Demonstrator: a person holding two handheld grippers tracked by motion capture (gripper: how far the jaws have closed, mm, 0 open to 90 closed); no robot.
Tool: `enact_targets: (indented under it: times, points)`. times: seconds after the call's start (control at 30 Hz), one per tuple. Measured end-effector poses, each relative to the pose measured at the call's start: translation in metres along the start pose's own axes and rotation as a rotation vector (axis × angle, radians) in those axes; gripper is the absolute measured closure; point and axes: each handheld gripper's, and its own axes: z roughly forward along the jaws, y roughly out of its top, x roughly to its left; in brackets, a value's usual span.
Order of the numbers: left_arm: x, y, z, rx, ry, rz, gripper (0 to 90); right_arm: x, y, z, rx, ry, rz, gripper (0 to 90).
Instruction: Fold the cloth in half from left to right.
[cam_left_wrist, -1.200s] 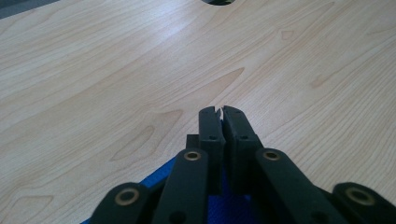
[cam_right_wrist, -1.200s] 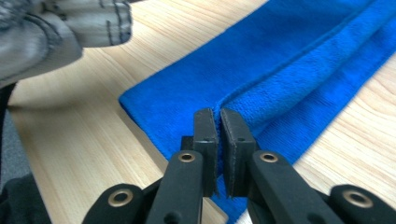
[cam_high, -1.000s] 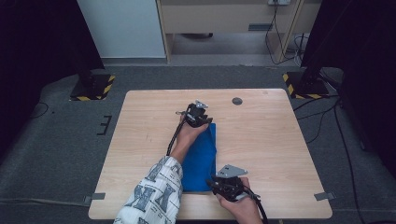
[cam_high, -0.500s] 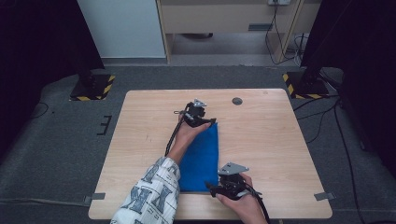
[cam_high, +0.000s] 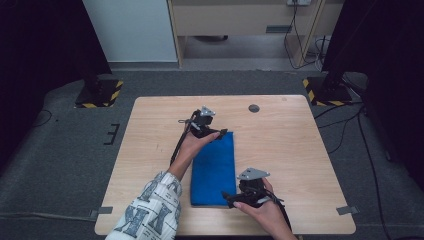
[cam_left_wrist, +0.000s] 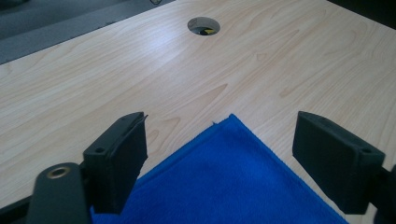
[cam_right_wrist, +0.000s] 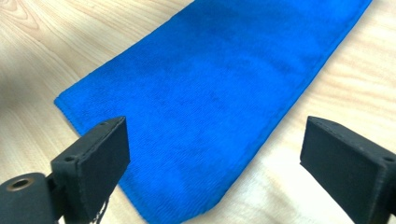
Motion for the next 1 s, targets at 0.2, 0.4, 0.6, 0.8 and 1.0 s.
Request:
enact_targets:
  times: [0.2, 0.4, 0.6, 0.8, 1.0]
  points:
    - [0.003, -0.012, -0.016, 0.012, -0.006, 0.015, 12.8, -0.013, 0.011, 0.007, 0.013, 0.0, -0.028, 8.6]
    - [0.012, -0.022, -0.028, 0.017, -0.001, 0.0, 10.6, -0.025, 0.023, 0.017, 0.019, 0.004, -0.052, 8.7]
    - [0.019, -0.029, -0.037, 0.036, 0.016, 0.001, 9.7, -0.036, 0.034, 0.026, 0.015, -0.026, -0.05, 11.3]
    - [0.028, -0.034, -0.046, 0.036, 0.042, -0.008, 9.8, -0.049, 0.045, 0.034, 0.02, -0.044, -0.036, 14.4]
    - [0.039, -0.04, -0.05, 0.033, 0.067, -0.031, 11.4, -0.063, 0.066, 0.042, 0.018, -0.071, -0.048, 17.9]
